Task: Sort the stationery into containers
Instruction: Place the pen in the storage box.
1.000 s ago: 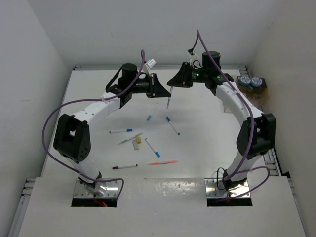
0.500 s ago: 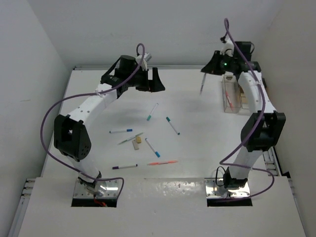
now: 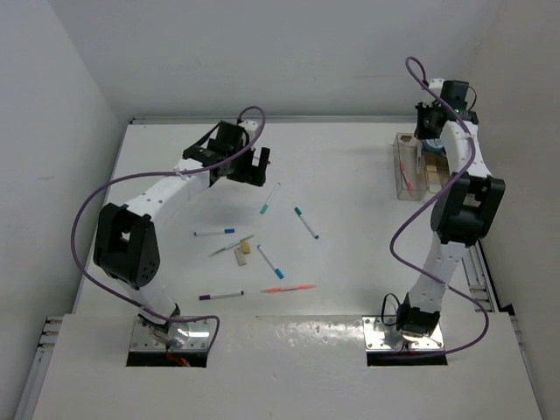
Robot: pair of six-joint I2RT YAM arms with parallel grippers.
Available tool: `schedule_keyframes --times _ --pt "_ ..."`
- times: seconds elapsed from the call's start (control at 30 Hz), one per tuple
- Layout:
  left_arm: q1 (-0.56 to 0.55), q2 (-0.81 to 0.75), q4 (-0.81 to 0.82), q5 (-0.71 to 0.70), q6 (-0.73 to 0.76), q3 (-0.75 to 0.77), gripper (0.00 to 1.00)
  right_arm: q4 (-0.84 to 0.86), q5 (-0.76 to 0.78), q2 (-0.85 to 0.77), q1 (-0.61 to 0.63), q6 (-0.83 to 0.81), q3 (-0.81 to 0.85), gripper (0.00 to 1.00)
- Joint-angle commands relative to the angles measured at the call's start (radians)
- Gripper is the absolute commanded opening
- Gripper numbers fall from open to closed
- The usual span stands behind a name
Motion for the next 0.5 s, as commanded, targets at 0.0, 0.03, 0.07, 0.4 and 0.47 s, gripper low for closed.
schedule_keyframes --times 0.0,0.03,0.07,0.4,0.47 --pt "0.026 0.000 -0.028 0.012 0.038 0.021 0.97 0.049 0.070 0.043 0.015 -0.064 0.058 0.00" --pt "0.025 0.013 -0.048 -0.006 0.043 0.024 0.97 0.054 0.078 0.057 0.020 -0.069 0.055 0.00" --pt "0.026 0.025 -0.064 -0.009 0.050 0.026 0.96 0.061 0.095 0.067 0.023 -0.074 0.055 0.00" --pt "0.010 0.168 -0.241 0.035 0.148 0.056 0.67 0.077 0.156 0.160 0.029 -0.087 0.032 0.26" --pt "0.000 0.182 -0.287 0.052 0.207 0.070 0.59 0.055 0.153 0.149 0.029 -0.084 0.029 0.53"
